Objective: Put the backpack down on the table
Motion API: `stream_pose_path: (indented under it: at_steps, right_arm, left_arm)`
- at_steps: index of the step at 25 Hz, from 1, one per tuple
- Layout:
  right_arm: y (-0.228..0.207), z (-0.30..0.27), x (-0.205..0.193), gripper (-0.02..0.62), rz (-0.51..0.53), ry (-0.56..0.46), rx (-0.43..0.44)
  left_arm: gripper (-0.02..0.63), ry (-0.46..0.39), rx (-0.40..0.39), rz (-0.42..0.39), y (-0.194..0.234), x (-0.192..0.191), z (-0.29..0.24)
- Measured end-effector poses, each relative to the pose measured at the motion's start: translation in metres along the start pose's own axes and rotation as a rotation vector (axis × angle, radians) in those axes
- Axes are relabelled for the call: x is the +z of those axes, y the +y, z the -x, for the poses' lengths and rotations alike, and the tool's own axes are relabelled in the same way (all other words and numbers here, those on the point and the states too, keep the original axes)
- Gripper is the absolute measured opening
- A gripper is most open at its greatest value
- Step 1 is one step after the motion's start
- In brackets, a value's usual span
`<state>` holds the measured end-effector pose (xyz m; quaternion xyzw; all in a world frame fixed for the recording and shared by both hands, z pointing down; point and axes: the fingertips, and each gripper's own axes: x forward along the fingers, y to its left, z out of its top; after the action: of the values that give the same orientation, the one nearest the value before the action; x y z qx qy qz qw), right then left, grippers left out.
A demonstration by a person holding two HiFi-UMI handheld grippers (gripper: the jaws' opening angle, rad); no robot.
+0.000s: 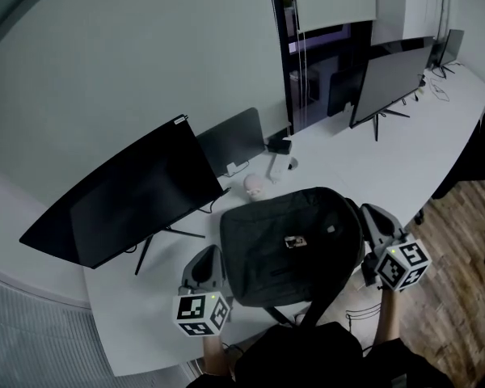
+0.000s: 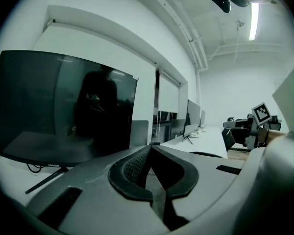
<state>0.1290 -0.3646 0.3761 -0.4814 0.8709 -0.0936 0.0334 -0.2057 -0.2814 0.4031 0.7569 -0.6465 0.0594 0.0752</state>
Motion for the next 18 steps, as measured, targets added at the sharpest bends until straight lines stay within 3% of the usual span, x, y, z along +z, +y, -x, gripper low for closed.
stream_pose_path:
  at_steps: [8,18]
  right_arm:
    - [-0.0037,0.0078,0.0041,0.012,0.019,-0.027,-0.009]
    - [0.0006,0.0055,0.0049,0.012,0.055,-0.033,0.003]
  left_arm:
    - [0.015,-0.04,0.051,-0.024,0.0022,0.0058,0.0067]
    - [0.015,-0.023,0.076,-0.068,0.0041,0.0044,0.007]
